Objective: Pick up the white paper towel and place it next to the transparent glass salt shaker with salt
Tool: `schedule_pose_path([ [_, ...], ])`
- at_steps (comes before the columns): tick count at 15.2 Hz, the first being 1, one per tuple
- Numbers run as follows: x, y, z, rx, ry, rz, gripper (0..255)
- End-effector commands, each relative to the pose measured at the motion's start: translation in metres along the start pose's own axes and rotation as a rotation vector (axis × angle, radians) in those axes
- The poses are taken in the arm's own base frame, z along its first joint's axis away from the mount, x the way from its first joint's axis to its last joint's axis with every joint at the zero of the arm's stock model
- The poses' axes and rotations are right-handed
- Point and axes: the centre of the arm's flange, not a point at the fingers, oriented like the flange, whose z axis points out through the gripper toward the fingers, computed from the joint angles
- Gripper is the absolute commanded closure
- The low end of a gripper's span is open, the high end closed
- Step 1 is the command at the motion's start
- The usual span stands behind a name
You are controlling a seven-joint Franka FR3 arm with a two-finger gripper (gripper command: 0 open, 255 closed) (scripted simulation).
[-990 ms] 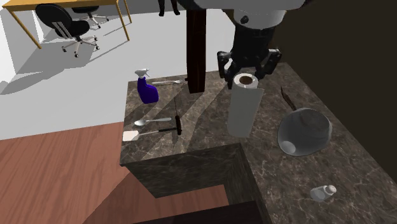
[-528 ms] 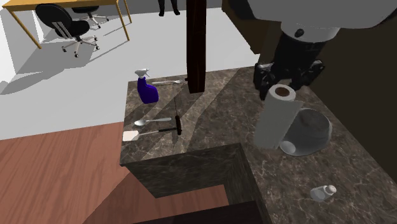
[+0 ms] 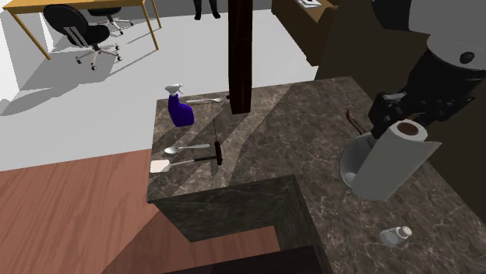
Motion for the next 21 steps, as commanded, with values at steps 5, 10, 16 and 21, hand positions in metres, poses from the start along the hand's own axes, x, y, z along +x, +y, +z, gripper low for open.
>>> schedule_pose_path([
  [5, -0.035, 0.072, 0.001, 0.000, 0.000, -0.002, 255],
  [10, -0.060, 0.121, 0.008, 0.000, 0.000, -0.002, 255],
  [16, -0.061, 0.120, 0.039, 0.000, 0.000, -0.002, 255],
  [21, -0.062, 0.118, 0.066, 0.000, 0.000, -0.002, 255],
])
